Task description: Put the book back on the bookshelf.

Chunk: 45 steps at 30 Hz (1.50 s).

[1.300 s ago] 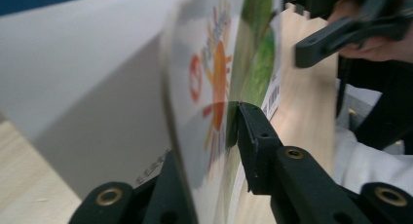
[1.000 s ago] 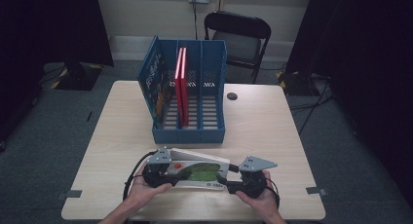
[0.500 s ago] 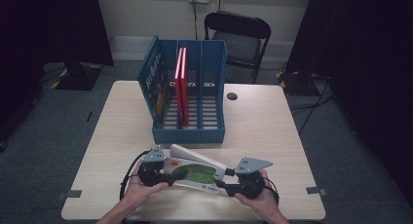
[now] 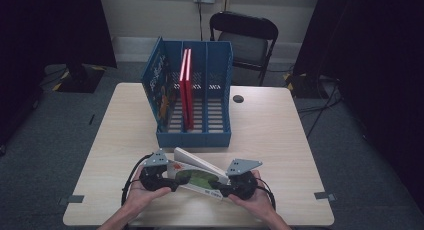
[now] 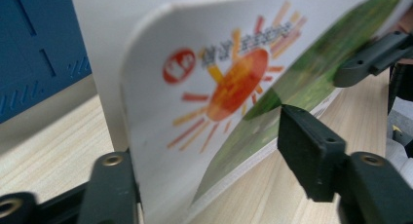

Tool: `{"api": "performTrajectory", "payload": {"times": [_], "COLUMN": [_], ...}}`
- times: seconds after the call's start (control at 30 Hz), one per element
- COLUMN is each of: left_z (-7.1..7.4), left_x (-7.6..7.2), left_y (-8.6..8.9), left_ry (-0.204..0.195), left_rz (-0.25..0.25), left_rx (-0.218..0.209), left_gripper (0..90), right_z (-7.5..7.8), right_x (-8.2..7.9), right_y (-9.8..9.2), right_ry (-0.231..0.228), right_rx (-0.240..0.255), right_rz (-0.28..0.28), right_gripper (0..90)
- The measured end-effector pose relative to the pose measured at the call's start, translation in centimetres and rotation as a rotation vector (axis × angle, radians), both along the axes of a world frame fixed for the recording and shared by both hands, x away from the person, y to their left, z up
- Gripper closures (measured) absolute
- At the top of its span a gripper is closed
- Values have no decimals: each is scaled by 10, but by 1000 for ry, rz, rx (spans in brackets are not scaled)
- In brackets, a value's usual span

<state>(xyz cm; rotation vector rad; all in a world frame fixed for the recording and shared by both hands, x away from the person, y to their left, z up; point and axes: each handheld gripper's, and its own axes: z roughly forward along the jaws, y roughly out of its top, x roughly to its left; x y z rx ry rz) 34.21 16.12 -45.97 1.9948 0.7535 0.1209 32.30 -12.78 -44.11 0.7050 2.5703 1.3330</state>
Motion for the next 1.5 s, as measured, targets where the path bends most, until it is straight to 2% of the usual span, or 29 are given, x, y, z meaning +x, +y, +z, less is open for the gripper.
{"api": "performTrajectory", "payload": {"times": [0.3, 0.43, 0.63, 0.77, 0.83, 0.97, 1.0, 1.17, 1.43, 1.5], "left_z": [0, 1, 1, -1, -1, -1, -1, -1, -2, -1], "left_x": [1, 3, 4, 8, 11, 11, 10, 11, 9, 6], "left_y": [4, 7, 6, 6, 4, -2, -7, -8, -12, -16], "left_ry": [-14, 2, -7, -9, 6, -12, -25, -45, -58, -73], "left_rz": [52, 67, 72, 105, 97, 67, 65, 60, 53, 47], "left_rx": [-16, -32, -27, -24, -33, -30, -7, 9, 20, 36], "left_gripper": [282, 270, 249, 242, 247, 328, 310, 315, 349, 370], "right_z": [5, 7, 9, 8, 8, 5, 5, 2, 0, 0], "right_x": [-8, -9, -11, -16, -18, -16, -16, -15, -11, -11], "right_y": [-6, -10, -15, -22, -21, -22, -21, -12, 0, 3], "right_ry": [-26, -30, -40, -43, -47, -33, -36, -45, -54, -56], "right_rx": [-13, -13, -36, -39, -36, -9, -7, -31, -24, -23], "right_rz": [0, -1, 3, 4, 6, -7, -8, -18, -52, -63], "right_gripper": [715, 732, 741, 741, 735, 730, 730, 730, 741, 738]}}
